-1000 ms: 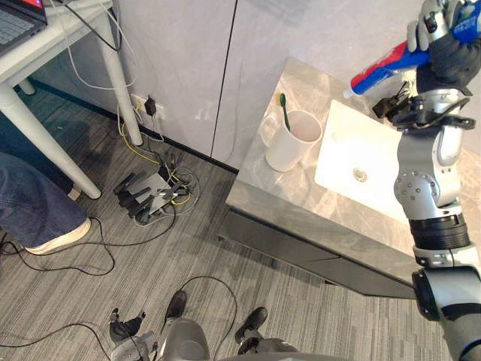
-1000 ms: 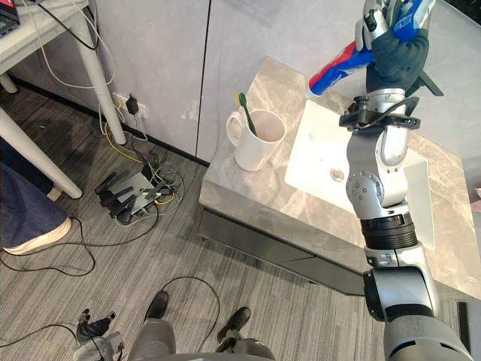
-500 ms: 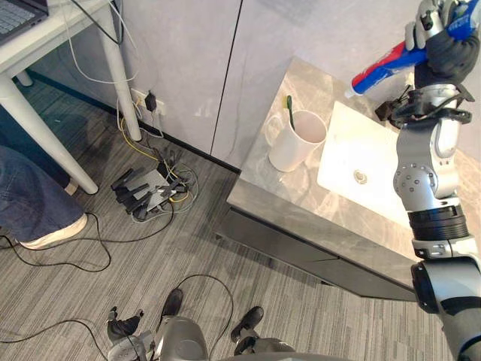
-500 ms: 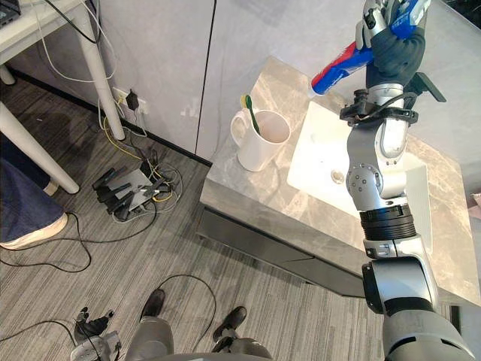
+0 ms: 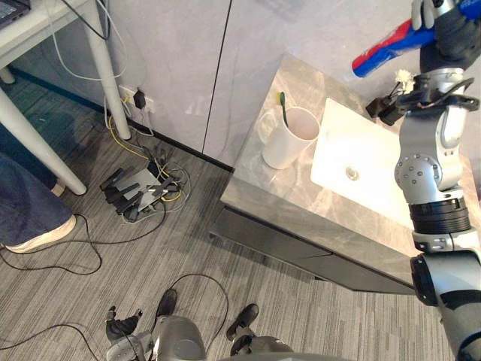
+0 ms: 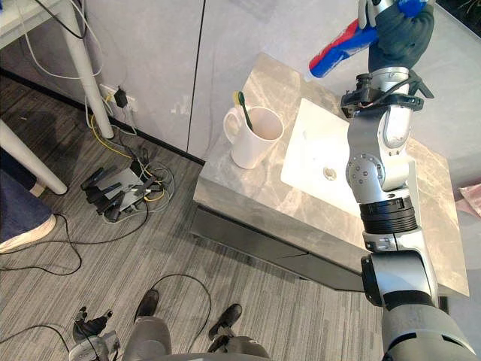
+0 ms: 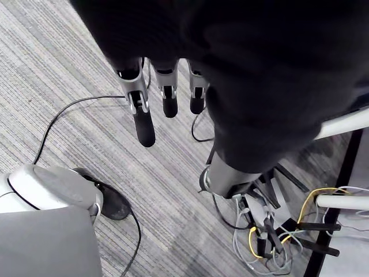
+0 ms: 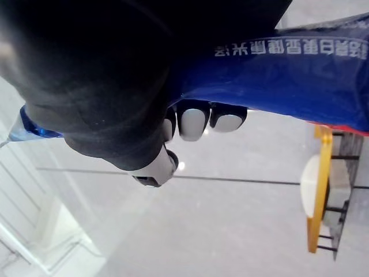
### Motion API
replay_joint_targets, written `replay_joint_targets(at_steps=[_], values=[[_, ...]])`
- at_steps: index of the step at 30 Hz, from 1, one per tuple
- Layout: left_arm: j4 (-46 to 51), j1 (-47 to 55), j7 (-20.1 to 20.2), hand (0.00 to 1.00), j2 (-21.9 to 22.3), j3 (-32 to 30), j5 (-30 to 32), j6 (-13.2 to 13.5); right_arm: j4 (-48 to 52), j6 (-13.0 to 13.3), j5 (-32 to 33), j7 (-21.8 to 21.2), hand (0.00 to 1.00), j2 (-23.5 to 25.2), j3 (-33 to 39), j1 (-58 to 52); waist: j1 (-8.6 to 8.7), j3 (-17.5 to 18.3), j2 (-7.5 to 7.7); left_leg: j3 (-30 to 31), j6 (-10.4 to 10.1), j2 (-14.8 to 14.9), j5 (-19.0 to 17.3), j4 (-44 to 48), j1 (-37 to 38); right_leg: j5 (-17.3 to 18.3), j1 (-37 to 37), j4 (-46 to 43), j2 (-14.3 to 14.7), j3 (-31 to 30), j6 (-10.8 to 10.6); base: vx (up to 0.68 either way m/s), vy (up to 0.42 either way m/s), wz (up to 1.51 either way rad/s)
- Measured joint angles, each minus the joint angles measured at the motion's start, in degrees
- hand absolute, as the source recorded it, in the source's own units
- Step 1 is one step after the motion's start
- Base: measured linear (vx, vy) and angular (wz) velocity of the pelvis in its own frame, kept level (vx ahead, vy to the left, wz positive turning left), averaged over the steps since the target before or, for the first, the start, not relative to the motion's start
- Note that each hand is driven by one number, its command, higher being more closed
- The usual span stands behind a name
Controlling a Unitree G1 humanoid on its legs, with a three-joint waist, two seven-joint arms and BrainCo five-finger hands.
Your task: Organize washtable
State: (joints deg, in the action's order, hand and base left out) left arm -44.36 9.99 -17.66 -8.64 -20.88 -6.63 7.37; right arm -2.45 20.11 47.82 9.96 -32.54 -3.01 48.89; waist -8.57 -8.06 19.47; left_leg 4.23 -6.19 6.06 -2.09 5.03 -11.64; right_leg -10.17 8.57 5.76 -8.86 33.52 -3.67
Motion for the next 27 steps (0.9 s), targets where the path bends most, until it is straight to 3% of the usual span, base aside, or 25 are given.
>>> replay_joint_targets(at_steps=[10,14,27], values=[[-0.7,-0.1,-0.1,0.0,0.2,0.0,0.0,0.0,4.6,0.9,-0.2,-0.2,1.0,1.5,-3.1,-2.2,-0.06,0.0,-0.01,-0.2,0.0,0.0,0.0,0.0,0.1,0.0,0.0,0.0,0.0,-0.3,0.0,0.0,0.001,0.0],[-0.8,-0.1,0.0,0.0,0.4,0.1,0.0,0.0,6.2,0.5,-1.3,-0.3,1.0,4.0,-5.9,-5.7,-0.13,0.0,-0.01,-0.2,0.0,0.0,0.0,0.0,0.1,0.0,0.0,0.0,-0.1,-0.3,0.0,0.0,0.0,0.0],[-1.2,-1.1,0.0,0.0,0.4,0.1,-1.4,0.0,6.1,-1.6,-1.2,-2.4,1.0,5.4,-9.9,-7.3,-0.34,-0.5,0.62,-0.4,-0.1,0.0,-0.1,0.0,-0.3,0.0,0.6,0.0,0.0,-0.5,0.0,0.0,0.004,-0.01]])
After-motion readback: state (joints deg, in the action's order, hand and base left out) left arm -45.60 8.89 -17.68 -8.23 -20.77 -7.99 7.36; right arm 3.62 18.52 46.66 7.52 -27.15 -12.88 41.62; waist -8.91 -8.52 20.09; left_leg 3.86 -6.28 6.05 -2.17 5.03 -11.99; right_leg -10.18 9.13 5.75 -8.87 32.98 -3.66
